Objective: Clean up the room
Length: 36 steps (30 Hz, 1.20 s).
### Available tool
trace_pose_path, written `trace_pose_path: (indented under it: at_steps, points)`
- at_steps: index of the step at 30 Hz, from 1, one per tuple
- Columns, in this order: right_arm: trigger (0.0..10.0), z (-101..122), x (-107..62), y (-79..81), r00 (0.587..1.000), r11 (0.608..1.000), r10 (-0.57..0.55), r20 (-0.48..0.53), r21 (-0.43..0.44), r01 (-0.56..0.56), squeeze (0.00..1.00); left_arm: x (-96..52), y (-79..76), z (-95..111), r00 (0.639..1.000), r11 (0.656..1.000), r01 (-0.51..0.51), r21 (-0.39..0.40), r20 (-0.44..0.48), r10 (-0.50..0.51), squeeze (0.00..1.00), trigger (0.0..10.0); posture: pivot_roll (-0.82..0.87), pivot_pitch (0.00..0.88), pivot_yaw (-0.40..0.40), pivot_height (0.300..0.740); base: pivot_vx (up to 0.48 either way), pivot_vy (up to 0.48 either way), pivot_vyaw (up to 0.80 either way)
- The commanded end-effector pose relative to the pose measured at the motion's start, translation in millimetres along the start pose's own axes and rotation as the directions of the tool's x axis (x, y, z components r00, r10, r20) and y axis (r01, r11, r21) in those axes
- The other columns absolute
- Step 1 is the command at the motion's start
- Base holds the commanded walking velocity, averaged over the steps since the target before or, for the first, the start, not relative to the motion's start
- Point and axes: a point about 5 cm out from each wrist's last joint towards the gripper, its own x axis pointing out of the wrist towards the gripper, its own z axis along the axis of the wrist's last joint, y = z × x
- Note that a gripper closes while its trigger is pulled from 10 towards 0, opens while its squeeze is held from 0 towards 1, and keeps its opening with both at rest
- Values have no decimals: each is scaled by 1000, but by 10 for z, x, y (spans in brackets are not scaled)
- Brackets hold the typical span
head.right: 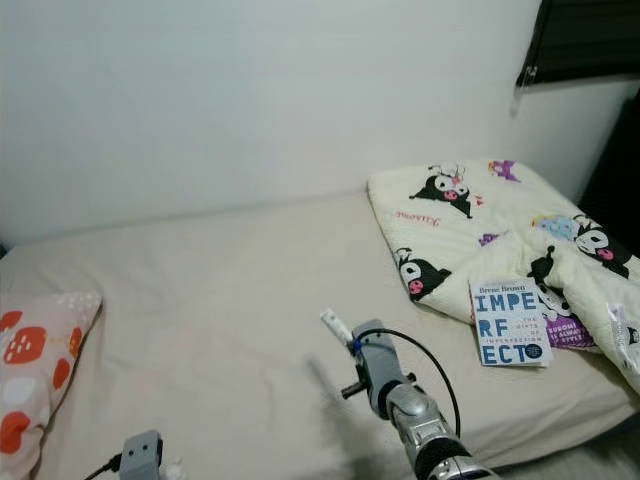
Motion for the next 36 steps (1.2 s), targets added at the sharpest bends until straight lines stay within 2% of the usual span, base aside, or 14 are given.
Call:
trace_pose_path:
  at_steps: [1, 9, 15, 16, 18, 22, 26, 30, 36]
  points:
    - [10000, -1, 6, 19, 1000, 1000, 11, -4, -11, -11, 0, -13, 18, -65, 1000, 1000, -7, 15, -18, 7, 0, 10000, -116, 22, 5, 740, 0, 0, 675]
    - [10000, -8, 7, 32, 1000, 1000, 22, -7, -12, -22, 0, -34, 75, -104, 1000, 999, -8, 53, -29, 10, 0, 10000, -113, 20, 4, 740, 0, 0, 675]
    - [10000, -36, -8, -5, 1000, 999, -2, -9, 36, 2, 0, -57, 136, -141, 999, 998, -16, 68, -38, 19, 0, 10000, -109, 18, -1, 740, 0, 0, 675]
    - [10000, -57, -19, -28, 1000, 998, -16, -8, 66, 16, 0, -79, 180, -184, 999, 998, -13, 68, -46, 16, 0, 10000, -108, 20, -3, 740, 0, 0, 675]
    - [10000, -63, -22, -32, 1000, 997, -17, -8, 71, 18, 0, -91, 205, -220, 998, 997, -16, 72, -64, 21, 0, 10000, -108, 22, -3, 740, -131, 0, 675]
    - [10000, -64, -23, -33, 1000, 997, -17, -7, 76, 17, 0, -115, 244, -283, 996, 995, -8, 95, -91, 17, 0, 10000, -104, 28, -2, 740, -426, 0, 675]
    - [10000, -48, -16, -24, 1000, 998, -8, -6, 66, 8, 0, -154, 326, -336, 995, 996, -27, 83, -89, 34, 0, 10000, -95, 39, 6, 740, 0, 0, 669]
    - [10000, -51, -15, -19, 1000, 997, -11, -6, 74, 12, 0, -185, 311, -479, 991, 997, -23, 71, -127, 32, 0, 10000, -70, 41, 9, 740, -190, 0, 673]
    - [10000, -55, -14, -8, 1000, 997, -7, -5, 79, 7, 0, -162, 215, -497, 992, 999, -8, 52, -122, 15, 0, 10000, -55, 40, 4, 740, -160, 0, 675]
